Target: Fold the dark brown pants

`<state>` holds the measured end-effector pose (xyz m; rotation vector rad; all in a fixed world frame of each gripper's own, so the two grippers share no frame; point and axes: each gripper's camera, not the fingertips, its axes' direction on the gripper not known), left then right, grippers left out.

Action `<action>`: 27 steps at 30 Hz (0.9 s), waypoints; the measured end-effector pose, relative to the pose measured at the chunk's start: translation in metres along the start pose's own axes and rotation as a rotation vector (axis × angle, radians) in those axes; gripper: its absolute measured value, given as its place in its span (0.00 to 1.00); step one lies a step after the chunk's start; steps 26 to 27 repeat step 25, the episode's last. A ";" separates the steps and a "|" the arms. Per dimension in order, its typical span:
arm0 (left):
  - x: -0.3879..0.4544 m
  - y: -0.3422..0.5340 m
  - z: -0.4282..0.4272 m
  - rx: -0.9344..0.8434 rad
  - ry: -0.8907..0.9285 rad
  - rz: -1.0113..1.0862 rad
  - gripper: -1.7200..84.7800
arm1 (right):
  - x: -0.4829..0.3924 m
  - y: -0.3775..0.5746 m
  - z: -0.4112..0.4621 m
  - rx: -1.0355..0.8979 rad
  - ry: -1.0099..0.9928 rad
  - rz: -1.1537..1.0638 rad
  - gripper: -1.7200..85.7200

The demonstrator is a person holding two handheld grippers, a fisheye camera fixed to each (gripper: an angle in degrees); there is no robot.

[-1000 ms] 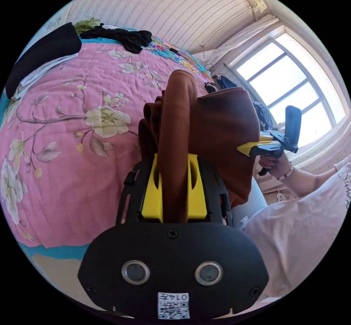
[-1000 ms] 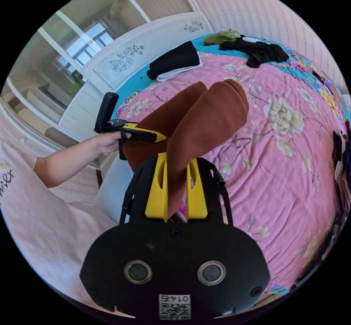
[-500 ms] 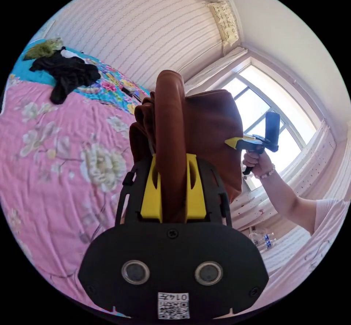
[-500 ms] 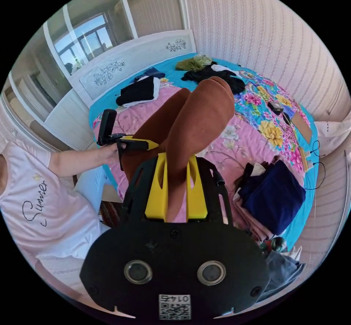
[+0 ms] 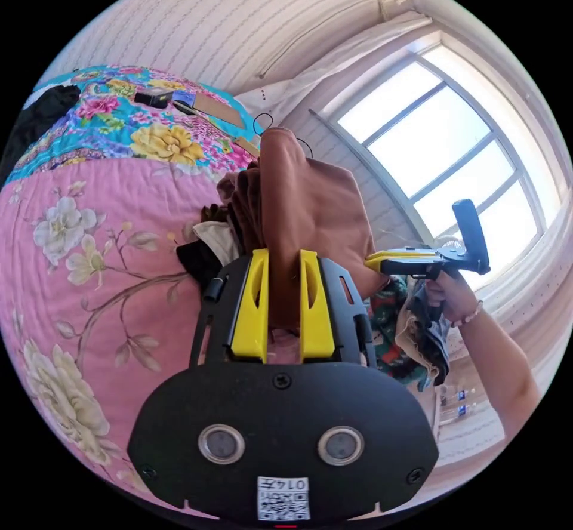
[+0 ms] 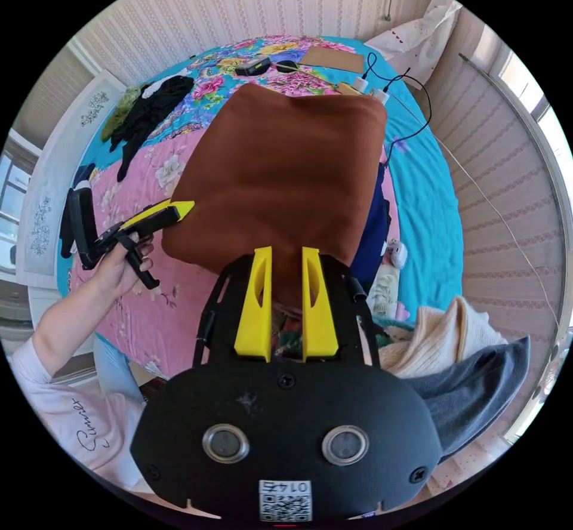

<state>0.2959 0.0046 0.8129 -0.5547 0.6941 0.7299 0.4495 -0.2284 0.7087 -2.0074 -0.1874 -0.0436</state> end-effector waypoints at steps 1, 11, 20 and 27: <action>0.001 0.003 -0.002 -0.011 -0.015 0.045 0.11 | -0.006 -0.004 0.001 -0.006 0.009 -0.001 0.11; -0.078 0.130 -0.149 0.109 0.335 0.054 0.04 | -0.151 -0.029 -0.031 0.077 0.256 -0.315 0.11; -0.206 0.413 -0.406 0.242 -0.539 -0.304 0.02 | -0.427 -0.078 0.052 0.052 -0.122 -0.831 0.20; -0.261 0.494 -0.502 0.506 -0.643 -0.541 0.05 | -0.576 -0.117 0.096 -0.017 -0.289 -0.949 0.21</action>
